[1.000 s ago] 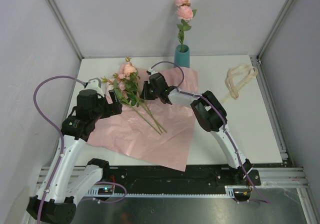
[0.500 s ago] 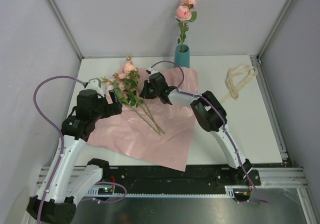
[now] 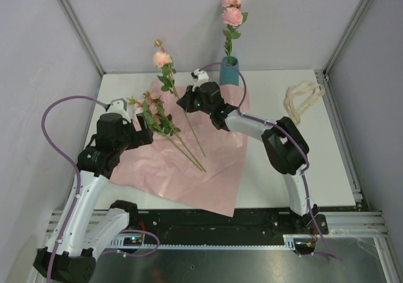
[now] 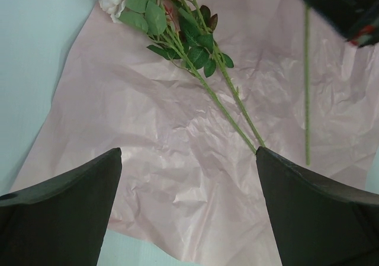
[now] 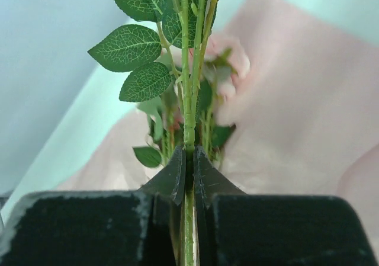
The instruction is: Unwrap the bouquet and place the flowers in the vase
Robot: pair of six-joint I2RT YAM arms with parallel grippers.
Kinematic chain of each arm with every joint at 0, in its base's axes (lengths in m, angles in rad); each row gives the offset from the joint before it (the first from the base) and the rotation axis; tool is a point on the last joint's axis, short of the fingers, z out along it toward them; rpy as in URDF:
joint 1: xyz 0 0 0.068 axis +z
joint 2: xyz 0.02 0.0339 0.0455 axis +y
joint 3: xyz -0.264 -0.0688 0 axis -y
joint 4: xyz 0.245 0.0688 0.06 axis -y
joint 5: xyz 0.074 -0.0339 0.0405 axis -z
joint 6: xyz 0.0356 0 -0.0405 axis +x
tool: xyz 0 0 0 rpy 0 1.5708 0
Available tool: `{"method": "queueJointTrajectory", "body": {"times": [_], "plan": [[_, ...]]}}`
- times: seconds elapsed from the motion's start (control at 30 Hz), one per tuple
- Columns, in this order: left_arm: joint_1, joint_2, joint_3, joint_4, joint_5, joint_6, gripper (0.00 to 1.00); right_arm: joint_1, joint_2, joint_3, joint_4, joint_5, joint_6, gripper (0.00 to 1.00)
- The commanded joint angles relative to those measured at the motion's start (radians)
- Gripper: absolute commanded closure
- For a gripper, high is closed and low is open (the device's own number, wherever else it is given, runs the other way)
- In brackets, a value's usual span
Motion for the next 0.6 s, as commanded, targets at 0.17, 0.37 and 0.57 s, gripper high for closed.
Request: {"method": "queueJointTrajectory", "body": {"times": [0.17,0.37,0.57], "plan": [[-0.001,-0.026,-0.006,0.024,-0.055,0.008,0.00,-0.052,-0.253,-0.105,0.400,-0.038,-0.186,1.00],[0.000,-0.024,-0.008,0.024,-0.079,0.010,0.00,-0.148,-0.325,-0.211,0.724,-0.168,-0.275,1.00],[0.002,-0.013,-0.005,0.023,-0.082,0.017,0.00,-0.280,-0.292,-0.188,1.019,-0.267,-0.269,1.00]]}}
